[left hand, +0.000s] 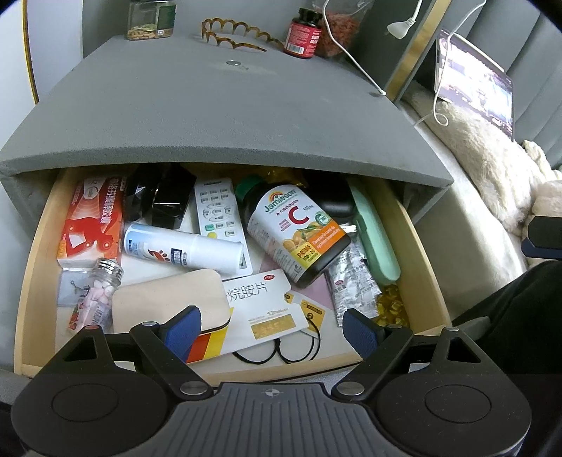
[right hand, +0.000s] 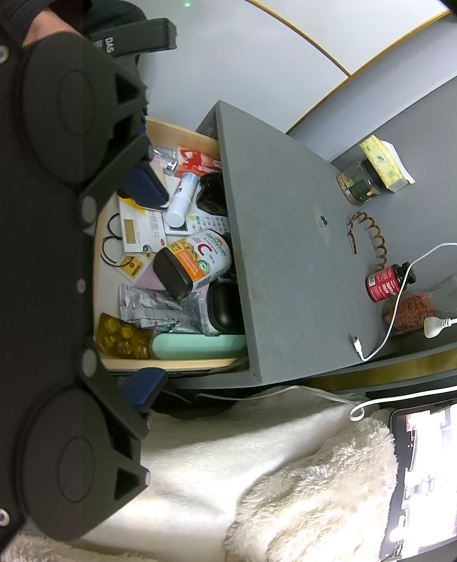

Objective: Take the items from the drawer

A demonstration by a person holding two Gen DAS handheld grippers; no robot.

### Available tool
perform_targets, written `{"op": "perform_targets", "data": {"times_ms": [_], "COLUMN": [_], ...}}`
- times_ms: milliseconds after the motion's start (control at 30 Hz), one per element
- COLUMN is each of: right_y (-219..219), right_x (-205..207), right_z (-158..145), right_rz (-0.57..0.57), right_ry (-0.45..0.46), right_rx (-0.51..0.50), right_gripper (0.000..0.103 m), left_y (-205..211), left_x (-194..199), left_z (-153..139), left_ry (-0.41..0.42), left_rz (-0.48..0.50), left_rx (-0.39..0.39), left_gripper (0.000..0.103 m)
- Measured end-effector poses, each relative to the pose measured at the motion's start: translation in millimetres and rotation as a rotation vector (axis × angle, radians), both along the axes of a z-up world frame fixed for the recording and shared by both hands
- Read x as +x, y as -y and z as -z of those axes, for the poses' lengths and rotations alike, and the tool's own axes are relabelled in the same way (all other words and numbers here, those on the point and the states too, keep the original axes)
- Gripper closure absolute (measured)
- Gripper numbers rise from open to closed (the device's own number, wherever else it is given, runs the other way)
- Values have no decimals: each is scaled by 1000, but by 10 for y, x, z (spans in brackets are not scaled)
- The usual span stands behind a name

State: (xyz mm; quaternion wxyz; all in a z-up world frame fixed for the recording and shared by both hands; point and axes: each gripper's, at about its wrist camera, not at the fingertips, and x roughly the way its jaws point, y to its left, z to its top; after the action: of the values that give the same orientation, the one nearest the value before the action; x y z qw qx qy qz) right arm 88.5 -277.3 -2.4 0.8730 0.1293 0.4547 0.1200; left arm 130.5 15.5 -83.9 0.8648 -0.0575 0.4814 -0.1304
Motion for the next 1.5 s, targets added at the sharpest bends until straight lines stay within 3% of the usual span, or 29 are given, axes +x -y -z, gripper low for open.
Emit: {"op": "perform_targets", "data": {"times_ms": [1500], "right_y": [2], "right_x": [-12], "right_z": [-2], "right_rz": [6], "right_ry": [0], "right_rx": [8], "right_gripper": [4], "left_y": [3], "left_x": [-27], "left_z": [-63], "left_ry": [-2], "left_rz": [4], "left_rx": [4], "left_gripper": [19]}}
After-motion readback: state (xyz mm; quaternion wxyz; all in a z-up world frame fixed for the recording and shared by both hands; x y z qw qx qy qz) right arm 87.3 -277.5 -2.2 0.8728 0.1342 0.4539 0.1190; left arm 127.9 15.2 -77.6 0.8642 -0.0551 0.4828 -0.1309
